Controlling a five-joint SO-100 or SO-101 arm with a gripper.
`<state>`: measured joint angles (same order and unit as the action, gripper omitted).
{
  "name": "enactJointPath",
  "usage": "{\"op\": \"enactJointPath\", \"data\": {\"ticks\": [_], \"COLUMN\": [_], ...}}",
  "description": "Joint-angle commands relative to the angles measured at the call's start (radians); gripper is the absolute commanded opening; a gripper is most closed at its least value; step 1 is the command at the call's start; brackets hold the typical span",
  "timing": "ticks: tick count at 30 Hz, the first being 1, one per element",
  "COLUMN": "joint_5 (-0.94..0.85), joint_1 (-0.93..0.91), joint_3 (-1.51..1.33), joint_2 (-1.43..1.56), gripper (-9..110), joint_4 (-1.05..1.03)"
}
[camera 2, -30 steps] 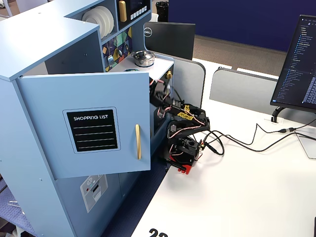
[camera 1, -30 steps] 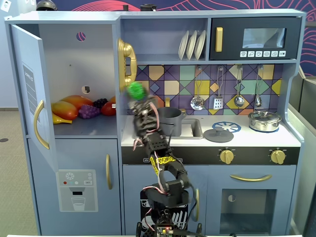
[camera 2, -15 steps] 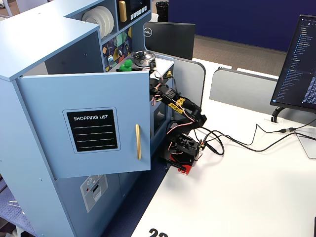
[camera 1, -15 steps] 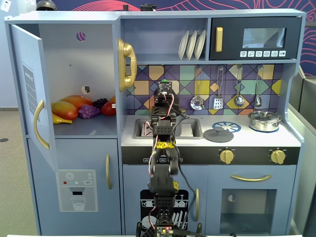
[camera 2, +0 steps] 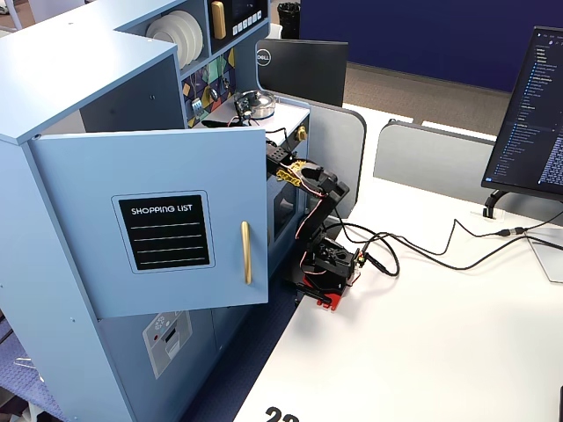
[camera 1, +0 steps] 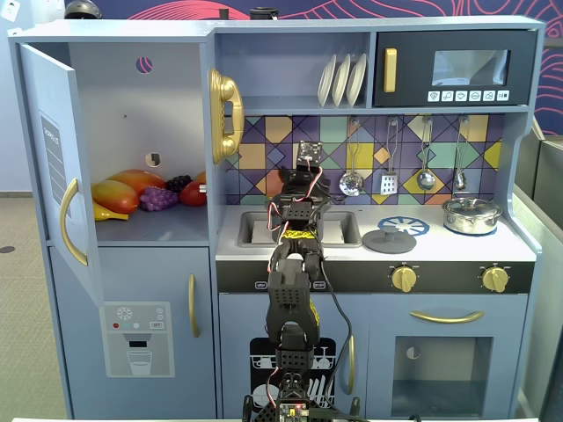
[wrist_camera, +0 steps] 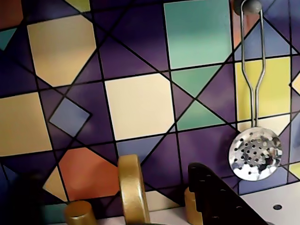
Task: Pick up the green pineapple from the left cabinet and place it in the gray recipient
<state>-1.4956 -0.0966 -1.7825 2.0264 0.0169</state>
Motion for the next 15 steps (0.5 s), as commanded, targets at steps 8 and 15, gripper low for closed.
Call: {"op": "enactJointPath", "data": {"ticks": [8,15], "joint_5": [-0.003,0.005], "joint_1": [0.006,0.008], "joint_3": [0.069,-0.120], "joint_2": [0.083,0.522], "gripper": [40,35], "joint_4": [-0.071,-0.586]}}
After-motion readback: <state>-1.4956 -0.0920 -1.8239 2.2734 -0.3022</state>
